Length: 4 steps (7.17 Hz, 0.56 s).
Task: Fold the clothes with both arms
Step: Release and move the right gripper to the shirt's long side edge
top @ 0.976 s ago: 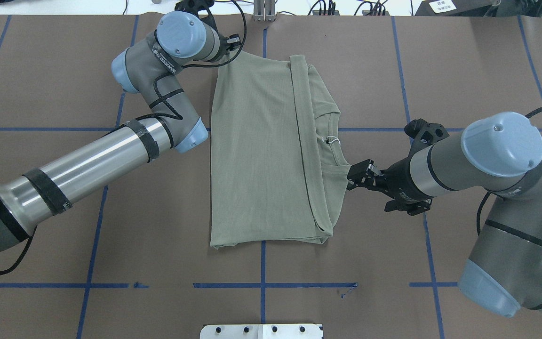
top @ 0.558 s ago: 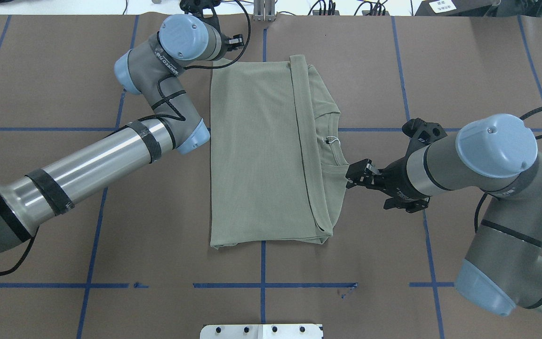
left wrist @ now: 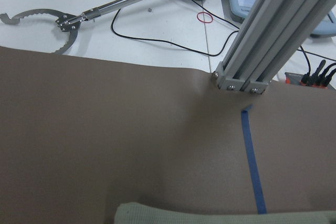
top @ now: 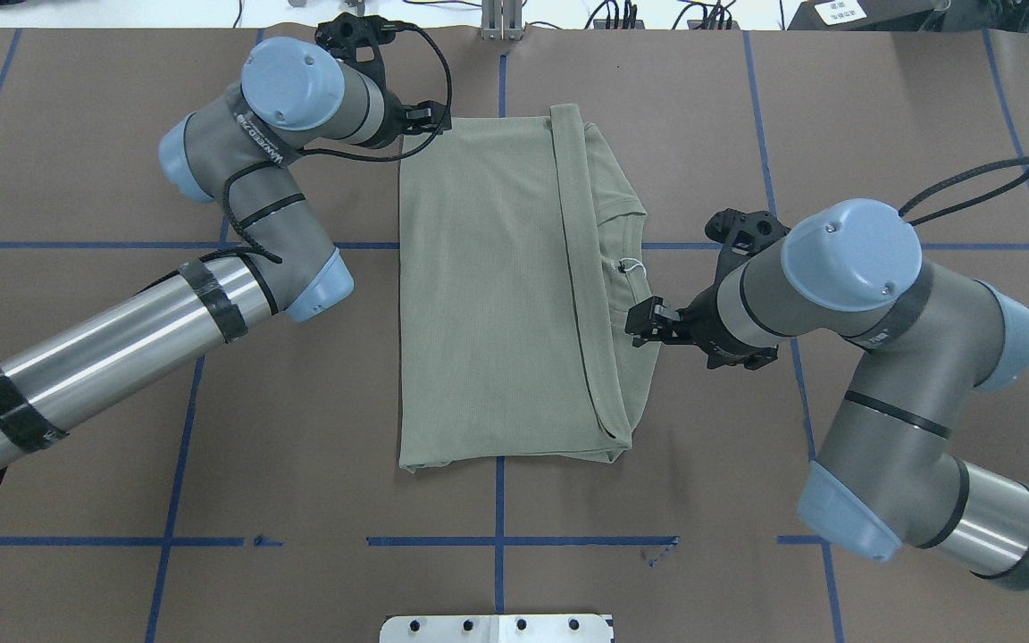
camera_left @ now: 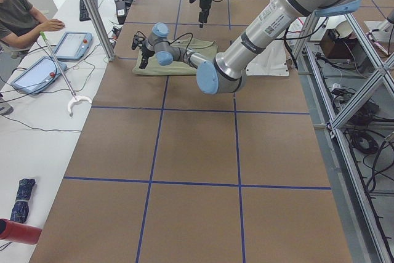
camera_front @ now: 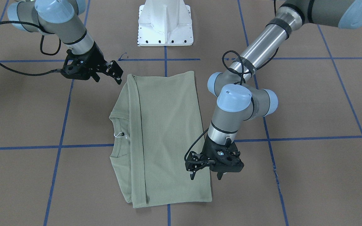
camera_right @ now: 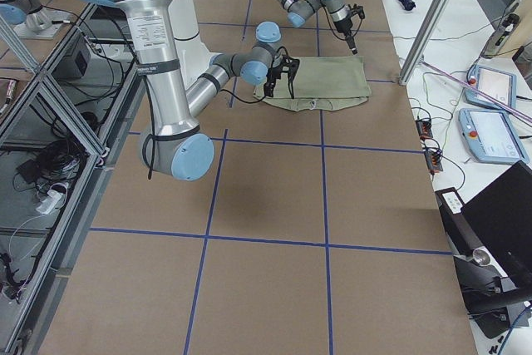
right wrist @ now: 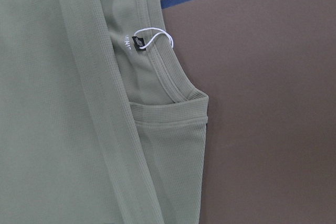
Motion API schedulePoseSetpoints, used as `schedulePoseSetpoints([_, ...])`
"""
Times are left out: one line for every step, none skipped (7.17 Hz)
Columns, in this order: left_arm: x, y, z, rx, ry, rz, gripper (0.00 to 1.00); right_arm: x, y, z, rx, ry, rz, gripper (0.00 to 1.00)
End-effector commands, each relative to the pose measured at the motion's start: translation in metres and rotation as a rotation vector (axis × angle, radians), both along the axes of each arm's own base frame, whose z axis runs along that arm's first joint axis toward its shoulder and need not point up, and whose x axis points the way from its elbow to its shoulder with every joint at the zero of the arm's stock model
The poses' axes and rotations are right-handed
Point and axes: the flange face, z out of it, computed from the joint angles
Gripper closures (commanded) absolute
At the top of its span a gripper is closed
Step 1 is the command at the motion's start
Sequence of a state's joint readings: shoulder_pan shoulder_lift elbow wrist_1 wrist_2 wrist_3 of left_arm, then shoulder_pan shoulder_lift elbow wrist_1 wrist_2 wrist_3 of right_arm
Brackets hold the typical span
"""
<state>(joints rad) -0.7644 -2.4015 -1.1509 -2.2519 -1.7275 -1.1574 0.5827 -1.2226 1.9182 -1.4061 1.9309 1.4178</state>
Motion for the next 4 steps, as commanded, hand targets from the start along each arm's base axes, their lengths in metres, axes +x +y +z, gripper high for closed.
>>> schedulePoseSetpoints([-0.034, 0.052, -0.015, -0.023, 0.016, 0.067, 0.00, -0.052, -0.007, 0.001, 0.091, 0.122, -0.081, 0.00])
schedulePoseSetpoints([-0.046, 0.081, -0.013, -0.008, 0.033, 0.085, 0.00, -0.072, 0.007, 0.004, 0.108, 0.151, -0.102, 0.00])
schedulePoseSetpoints([-0.045, 0.106, -0.016, -0.006, 0.039, 0.117, 0.00, -0.084, 0.018, -0.005, 0.126, 0.159, -0.121, 0.00])
schedulePoseSetpoints([-0.044, 0.112, -0.019, -0.007, 0.039, 0.124, 0.00, -0.085, 0.024, -0.018, 0.135, 0.146, -0.127, 0.00])
